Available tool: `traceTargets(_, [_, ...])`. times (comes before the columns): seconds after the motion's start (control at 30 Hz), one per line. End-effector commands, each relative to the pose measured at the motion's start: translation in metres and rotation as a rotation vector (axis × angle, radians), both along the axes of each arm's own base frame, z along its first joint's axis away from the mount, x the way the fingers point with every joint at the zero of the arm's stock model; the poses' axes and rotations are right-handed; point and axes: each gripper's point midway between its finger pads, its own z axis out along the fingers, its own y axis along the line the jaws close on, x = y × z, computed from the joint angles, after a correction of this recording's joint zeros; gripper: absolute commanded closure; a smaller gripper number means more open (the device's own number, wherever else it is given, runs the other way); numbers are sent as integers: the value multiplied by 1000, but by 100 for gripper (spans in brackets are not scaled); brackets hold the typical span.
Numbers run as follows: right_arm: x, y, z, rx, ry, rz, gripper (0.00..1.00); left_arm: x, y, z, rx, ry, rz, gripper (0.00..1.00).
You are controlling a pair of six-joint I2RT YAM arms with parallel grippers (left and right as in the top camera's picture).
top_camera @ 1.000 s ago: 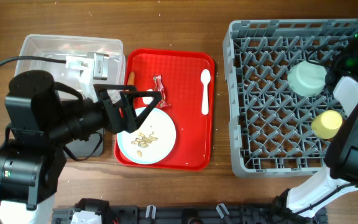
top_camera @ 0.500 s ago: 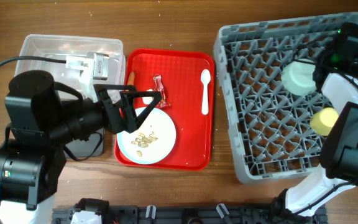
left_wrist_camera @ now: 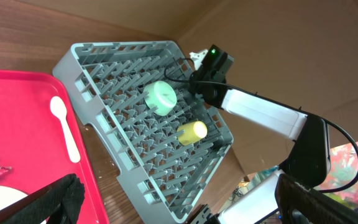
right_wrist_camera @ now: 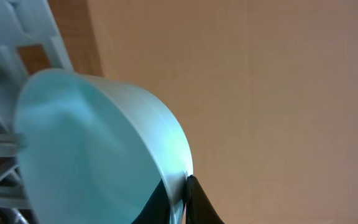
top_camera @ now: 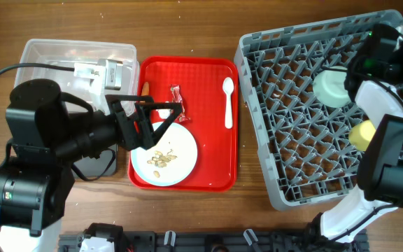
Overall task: Sort waste into correct bins and load items into the dishwasher rack
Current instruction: 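Lower the light-blue bowl into the rack's back-right corner and release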
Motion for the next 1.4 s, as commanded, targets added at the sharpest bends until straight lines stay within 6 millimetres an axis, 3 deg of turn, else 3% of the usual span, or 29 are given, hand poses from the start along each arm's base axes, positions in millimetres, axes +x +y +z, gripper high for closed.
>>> traceTargets(0.0, [26, 33, -10, 25, 8, 115, 91, -3, -3, 6, 3, -31, -26, 0])
traceTargets(0.13, [34, 49, -10, 25, 8, 152, 90, -3, -3, 6, 3, -32, -26, 0])
traceTargets(0.2, [38, 56, -10, 25, 8, 168, 79, -3, -3, 6, 3, -32, -26, 0])
traceTargets(0.33, [44, 76, -8, 20, -6, 194, 75, -3, -3, 6, 3, -31, -26, 0])
traceTargets(0.37, [44, 78, -6, 20, -51, 182, 65, -3, -3, 6, 3, -32, -26, 0])
traceTargets(0.4, [42, 78, 0, 15, -123, 154, 55, -3, -3, 6, 3, -32, -26, 0])
traceTargets(0.43, [39, 77, 7, 2, -200, 115, 51, -3, -3, 6, 3, -32, -26, 0])
traceTargets(0.6, [17, 71, 46, -75, -464, -40, 49, -3, -3, 6, 3, -32, -26, 0])
traceTargets(0.73, [13, 72, 69, -72, -530, -29, 48, -3, -3, 6, 3, -32, -26, 0])
traceTargets(0.93, [3, 75, 104, -64, -645, -13, 29, -3, -3, 6, 3, -32, -26, 0])
traceTargets(1.07, [-3, 82, 126, -57, -708, 9, 25, -3, -3, 6, 3, -32, -26, 0])
traceTargets(1.2, [3, 107, 149, -7, -825, 113, 20, -3, -3, 6, 3, -32, -26, 0])
traceTargets(1.37, [28, 187, 162, 209, -916, 406, 18, -3, -3, 6, 3, -31, -26, 0])
